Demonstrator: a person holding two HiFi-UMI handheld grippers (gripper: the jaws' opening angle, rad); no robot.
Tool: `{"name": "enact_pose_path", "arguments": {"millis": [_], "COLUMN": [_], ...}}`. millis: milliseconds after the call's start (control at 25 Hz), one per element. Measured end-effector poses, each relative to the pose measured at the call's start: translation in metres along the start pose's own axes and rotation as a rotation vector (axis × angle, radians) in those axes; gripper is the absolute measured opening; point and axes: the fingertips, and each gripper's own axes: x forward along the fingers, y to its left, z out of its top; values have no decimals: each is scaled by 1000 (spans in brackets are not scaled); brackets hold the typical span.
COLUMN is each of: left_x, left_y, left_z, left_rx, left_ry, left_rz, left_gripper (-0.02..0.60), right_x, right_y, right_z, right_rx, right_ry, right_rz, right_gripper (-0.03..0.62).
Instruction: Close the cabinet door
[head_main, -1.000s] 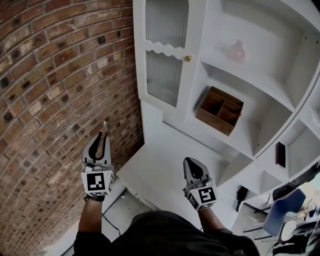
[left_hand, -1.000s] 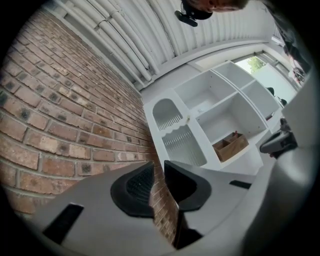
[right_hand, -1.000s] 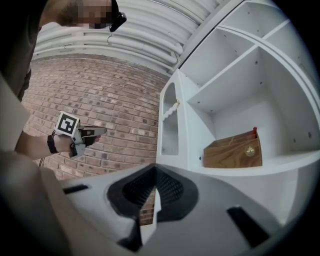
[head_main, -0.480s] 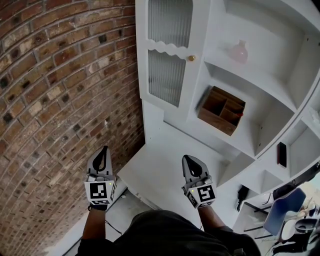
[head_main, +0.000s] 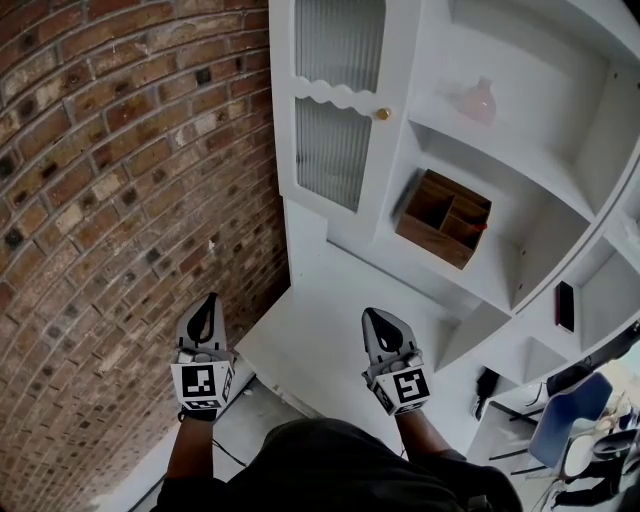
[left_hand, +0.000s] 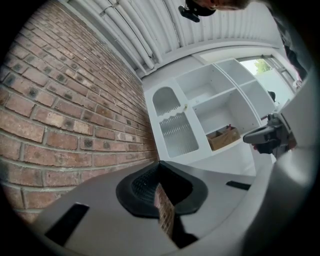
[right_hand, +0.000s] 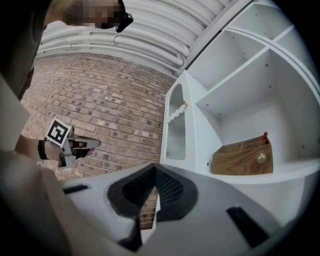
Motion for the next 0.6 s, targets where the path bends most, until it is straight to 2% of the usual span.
{"name": "enact_pose_path", "arguments": {"millis": [440,600], "left_x": [5,6], "left_y": [-3,-4], "left_z": [-2,-4], "left_rx": [-2,-3], "left_ry": [2,6], "left_rz": [-14,-18], "left_gripper": [2,2], "right_x": [0,1], "right_y": [-4,-6], "right_z": [3,7], "right_rx": [2,-15], "right_ry": [-10,-60], "right_rz": [-16,-14], "right_gripper": [-3,-3]}}
